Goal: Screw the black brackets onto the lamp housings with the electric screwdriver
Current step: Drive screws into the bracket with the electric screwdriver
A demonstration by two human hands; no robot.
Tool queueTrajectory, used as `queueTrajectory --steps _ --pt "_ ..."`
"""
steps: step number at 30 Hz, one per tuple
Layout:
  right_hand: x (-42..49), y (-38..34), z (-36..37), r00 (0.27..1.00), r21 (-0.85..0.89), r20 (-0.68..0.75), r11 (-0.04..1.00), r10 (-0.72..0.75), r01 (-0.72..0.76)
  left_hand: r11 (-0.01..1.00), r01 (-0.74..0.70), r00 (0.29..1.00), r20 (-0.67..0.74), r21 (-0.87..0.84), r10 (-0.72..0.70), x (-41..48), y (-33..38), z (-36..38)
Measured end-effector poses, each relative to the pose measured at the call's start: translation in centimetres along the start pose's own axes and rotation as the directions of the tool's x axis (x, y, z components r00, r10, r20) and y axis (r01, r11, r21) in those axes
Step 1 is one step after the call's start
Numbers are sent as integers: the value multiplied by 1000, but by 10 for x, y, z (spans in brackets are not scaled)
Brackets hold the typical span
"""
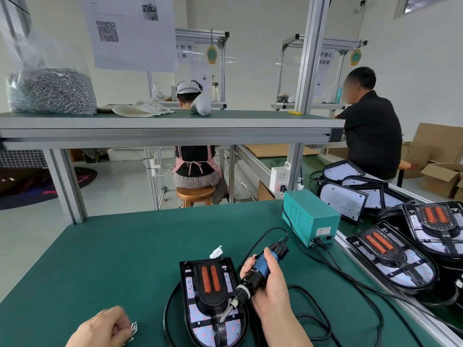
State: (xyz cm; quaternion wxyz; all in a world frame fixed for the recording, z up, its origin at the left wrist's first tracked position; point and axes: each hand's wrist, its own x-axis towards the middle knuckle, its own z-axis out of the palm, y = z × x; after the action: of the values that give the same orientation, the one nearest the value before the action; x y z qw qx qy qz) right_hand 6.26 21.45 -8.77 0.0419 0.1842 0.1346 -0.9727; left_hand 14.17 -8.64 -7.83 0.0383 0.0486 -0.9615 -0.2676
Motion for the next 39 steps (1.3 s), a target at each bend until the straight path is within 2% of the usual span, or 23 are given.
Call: queueTrajectory --steps 11,18,23,27,34,39 --pt "-2 0 2 1000 -11 7 1000 -7 7 992 75 990 -111 -97 -86 -4 5 -5" --pt "-1 0 2 1000 4 6 1000 -2 2 947 -24 960 -272 -322 -68 -1 11 2" --pt "-1 1 3 1000 18 5 1000 -8 8 904 -68 952 -298 -422 -68 -2 33 13" --pt "-2 1 2 1000 33 -2 999 -19 19 888 -105 949 -311 -447 -44 -2 48 27" --pt "0 1 2 1000 5 -5 1000 -24 24 844 -202 887 -458 -496 -57 1 57 62" --pt "-2 1 2 1000 13 -2 1000 -13 13 840 -200 893 -446 -505 -55 3 51 78"
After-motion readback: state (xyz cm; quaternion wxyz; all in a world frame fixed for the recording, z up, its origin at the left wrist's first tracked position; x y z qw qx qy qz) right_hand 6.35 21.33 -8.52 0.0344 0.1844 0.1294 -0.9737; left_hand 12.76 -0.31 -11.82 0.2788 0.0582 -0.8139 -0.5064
